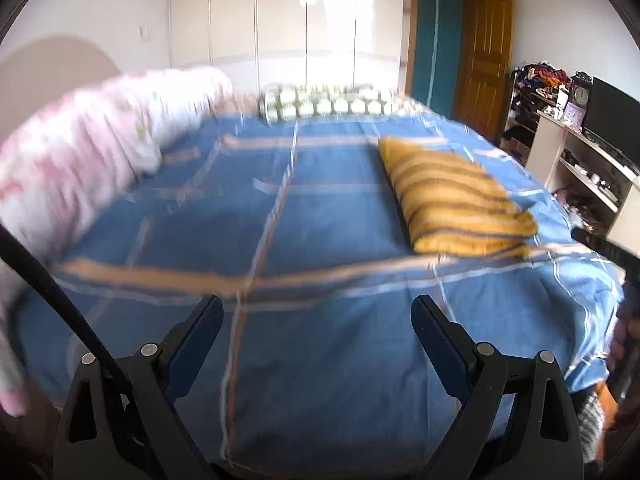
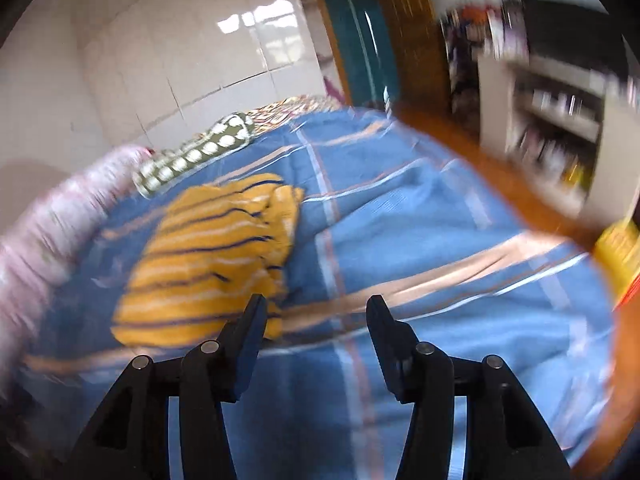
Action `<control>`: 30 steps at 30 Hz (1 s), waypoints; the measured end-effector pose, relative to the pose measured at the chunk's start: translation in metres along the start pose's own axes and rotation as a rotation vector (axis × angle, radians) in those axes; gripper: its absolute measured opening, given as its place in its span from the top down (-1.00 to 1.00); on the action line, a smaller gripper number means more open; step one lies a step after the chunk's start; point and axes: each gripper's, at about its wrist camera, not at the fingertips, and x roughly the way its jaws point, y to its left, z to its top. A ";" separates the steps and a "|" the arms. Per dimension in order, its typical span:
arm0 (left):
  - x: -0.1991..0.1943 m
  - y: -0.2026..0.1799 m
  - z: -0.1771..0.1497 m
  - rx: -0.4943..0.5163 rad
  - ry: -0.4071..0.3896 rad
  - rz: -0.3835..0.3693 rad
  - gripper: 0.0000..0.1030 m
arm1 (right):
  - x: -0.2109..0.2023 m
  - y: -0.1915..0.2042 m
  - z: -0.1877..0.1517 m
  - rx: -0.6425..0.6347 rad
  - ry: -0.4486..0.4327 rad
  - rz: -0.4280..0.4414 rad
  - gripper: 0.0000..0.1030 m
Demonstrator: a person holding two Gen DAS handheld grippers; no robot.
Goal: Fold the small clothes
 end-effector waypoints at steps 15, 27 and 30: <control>-0.044 -0.065 0.036 0.072 -0.297 0.027 -1.00 | -0.015 0.013 -0.023 -0.053 0.015 0.011 -0.31; 0.017 -0.037 -0.020 -0.054 0.105 0.025 -1.00 | 0.007 0.063 -0.050 -0.190 0.103 0.036 -0.31; 0.018 -0.036 -0.023 -0.057 0.107 0.023 -1.00 | 0.011 0.072 -0.055 -0.212 0.124 0.019 -0.31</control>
